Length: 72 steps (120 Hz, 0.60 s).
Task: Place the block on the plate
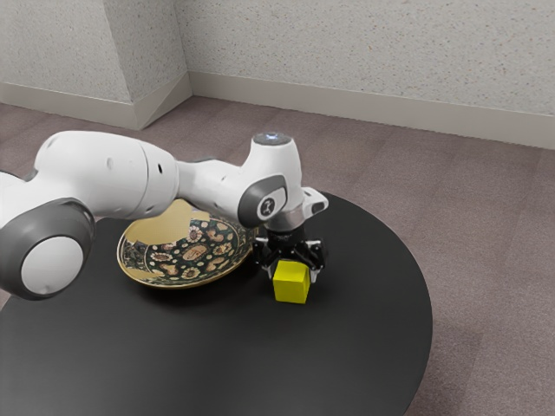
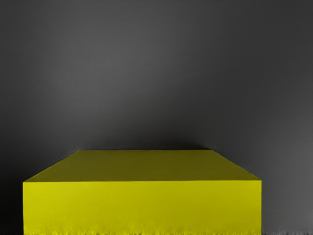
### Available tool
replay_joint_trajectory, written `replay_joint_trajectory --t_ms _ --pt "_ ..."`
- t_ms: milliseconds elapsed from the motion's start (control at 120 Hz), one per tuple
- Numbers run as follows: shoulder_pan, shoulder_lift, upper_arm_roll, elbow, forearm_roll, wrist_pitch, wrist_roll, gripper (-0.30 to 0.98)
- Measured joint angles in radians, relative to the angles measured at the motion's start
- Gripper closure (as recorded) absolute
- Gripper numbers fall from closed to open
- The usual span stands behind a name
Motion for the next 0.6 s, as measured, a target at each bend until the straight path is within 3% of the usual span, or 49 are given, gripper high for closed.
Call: replay_joint_trajectory --t_ms 367,600 --pt "0.0 -0.001 0.0 -0.028 -0.011 0.003 -0.01 0.01" --pt "0.0 -0.003 0.0 -0.025 0.005 0.002 -0.009 0.2"
